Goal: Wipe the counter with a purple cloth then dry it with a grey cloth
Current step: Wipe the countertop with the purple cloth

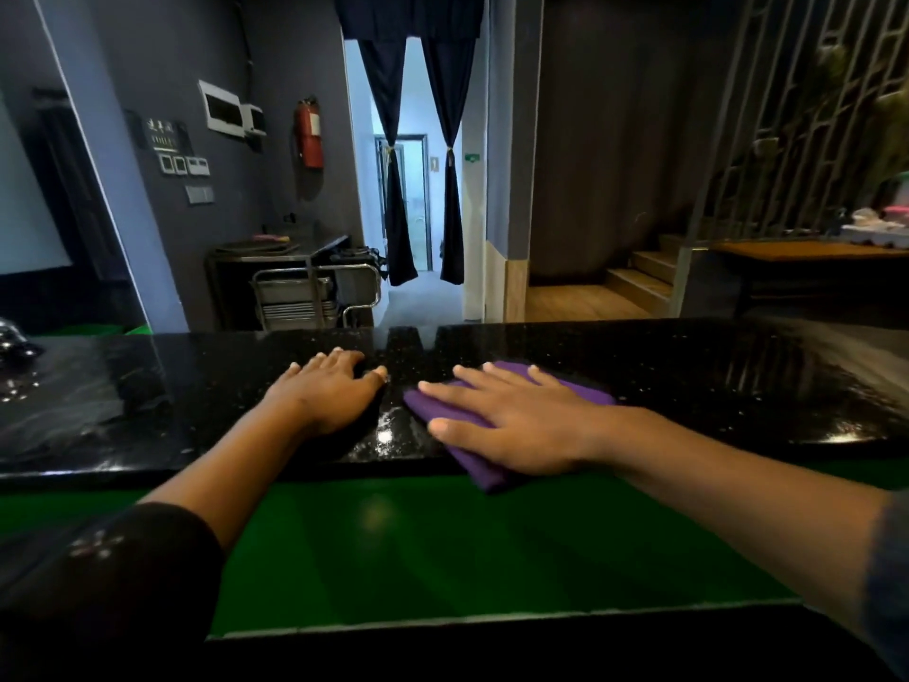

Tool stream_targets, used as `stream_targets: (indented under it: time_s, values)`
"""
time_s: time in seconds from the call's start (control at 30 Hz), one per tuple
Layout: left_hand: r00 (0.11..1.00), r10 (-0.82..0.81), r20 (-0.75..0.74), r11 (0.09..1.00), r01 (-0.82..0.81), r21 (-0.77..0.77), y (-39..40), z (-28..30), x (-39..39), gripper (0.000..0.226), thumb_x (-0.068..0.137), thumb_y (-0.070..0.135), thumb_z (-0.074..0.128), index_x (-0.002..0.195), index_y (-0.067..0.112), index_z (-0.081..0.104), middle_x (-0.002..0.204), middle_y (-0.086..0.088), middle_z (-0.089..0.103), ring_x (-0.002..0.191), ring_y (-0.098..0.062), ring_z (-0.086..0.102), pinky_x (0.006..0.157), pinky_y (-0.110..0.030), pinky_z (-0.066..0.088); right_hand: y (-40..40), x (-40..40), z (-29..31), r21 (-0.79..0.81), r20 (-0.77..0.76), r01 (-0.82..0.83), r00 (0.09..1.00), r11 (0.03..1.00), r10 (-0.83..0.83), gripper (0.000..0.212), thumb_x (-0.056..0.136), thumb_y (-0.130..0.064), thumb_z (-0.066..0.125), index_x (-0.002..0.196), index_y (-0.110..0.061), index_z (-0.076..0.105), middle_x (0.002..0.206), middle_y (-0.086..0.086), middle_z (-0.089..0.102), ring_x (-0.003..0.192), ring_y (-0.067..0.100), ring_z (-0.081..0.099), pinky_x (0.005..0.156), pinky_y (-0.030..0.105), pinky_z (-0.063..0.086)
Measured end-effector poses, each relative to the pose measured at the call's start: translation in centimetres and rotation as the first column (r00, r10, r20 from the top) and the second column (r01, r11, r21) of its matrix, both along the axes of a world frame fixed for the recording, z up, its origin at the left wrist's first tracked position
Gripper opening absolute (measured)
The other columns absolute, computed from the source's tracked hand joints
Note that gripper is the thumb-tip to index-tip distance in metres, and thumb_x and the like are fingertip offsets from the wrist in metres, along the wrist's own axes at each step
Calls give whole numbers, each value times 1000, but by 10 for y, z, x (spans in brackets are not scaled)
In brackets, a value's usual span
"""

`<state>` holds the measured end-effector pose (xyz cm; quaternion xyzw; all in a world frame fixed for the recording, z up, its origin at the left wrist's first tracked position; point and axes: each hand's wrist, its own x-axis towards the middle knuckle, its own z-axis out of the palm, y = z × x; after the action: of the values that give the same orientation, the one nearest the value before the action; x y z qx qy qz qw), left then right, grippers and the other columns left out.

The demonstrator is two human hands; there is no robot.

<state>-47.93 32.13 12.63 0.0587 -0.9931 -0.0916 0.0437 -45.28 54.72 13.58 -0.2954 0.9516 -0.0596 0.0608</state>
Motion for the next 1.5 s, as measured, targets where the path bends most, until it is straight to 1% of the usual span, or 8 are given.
stream_targets:
  time_s: [0.1,0.33,0.5,0.6,0.9,1.0,1.2,1.5]
  values:
    - [1000,-3,0,1000,3,-5,1,1,0,65,96,56,24,150,20,21,159,-5,16,146,-22,13,117,-43,6,21,-6,6,11,2,60,998,998,-60,76,72,-81,9,144,-59,5,162,-14,0,149,13,-2,117,52,-4]
    - [1000,-20,17,997,18,72,0,0,1,63,97,51,21,151,19,16,160,-6,8,147,-23,5,118,-44,1,-39,-67,7,18,-12,418,908,908,-418,71,88,-76,14,151,-46,5,163,4,-3,149,33,-4,112,65,-6]
    - [999,-52,-7,941,51,333,-7,8,1,61,98,46,9,151,17,20,159,-7,16,146,-26,11,116,-48,0,-89,-16,2,10,-15,342,940,940,-342,69,87,-76,13,150,-49,2,163,1,-4,149,30,-5,113,63,-6]
    - [992,-120,-31,857,119,501,-25,20,9,80,87,66,14,143,15,36,150,-12,36,139,-30,31,117,-50,13,-83,17,-1,23,-30,233,972,972,-232,67,86,-77,12,147,-53,2,163,-5,-3,150,23,-3,115,59,-5]
    - [1000,5,-23,1000,-5,-4,-190,15,50,75,91,65,20,149,17,23,158,-8,19,146,-23,12,118,-47,3,-99,-29,12,46,11,524,851,851,-525,70,88,-76,11,150,-47,2,163,3,-4,149,33,-4,113,65,-5]
    - [1000,14,-5,1000,-14,2,-210,6,58,75,90,66,18,149,20,24,158,-7,17,147,-22,10,118,-47,3,-152,-31,10,31,3,479,878,877,-479,74,86,-78,14,151,-44,1,163,9,-7,147,38,-7,111,68,-7]
    - [999,8,-40,1000,-7,17,-213,-2,55,73,90,66,16,148,22,27,157,-7,20,146,-22,16,117,-45,7,-187,25,-2,7,-16,55,998,998,-55,69,81,-80,9,146,-56,3,163,-8,-2,149,20,-3,116,58,-7]
    - [1000,23,-2,1000,-23,-12,-209,1,53,72,91,65,20,150,24,18,160,-5,9,147,-21,8,119,-43,4,-196,-65,9,49,6,349,937,936,-349,69,87,-76,10,150,-47,4,163,1,-2,149,30,-2,113,63,-5]
